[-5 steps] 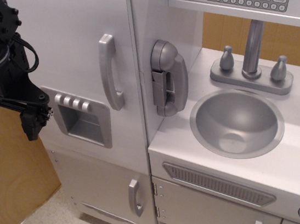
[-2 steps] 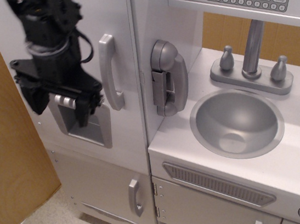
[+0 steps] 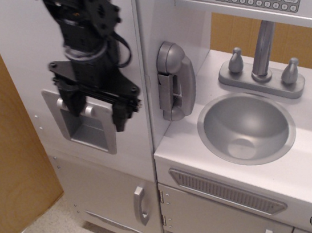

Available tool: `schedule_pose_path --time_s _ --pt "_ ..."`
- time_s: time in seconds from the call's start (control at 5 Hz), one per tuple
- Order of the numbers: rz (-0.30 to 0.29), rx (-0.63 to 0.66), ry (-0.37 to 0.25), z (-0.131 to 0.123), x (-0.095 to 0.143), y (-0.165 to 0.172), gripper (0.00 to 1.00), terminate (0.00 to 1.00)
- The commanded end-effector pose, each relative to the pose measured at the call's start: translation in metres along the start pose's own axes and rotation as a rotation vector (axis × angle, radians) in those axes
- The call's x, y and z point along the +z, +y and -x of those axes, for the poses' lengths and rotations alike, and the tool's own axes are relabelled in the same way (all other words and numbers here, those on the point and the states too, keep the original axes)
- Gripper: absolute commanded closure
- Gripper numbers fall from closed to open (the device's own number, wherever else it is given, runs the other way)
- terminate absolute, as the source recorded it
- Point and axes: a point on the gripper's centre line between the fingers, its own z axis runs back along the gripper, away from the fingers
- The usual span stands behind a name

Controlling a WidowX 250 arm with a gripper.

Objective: Open fridge

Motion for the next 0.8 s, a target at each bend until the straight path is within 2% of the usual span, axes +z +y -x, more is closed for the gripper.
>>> schedule_pose_path --time_s 0.0,0.2,0.6 --pt "0.018 0.018 -0.120 -0.041 0.005 0.005 0.00 0.00" --pt "0.004 0.054 -0.131 -0.059 0.002 0.009 0.00 0.00" --pt "-0.012 0.061 -0.152 -0.074 -0.001 0.016 0.00 0.00"
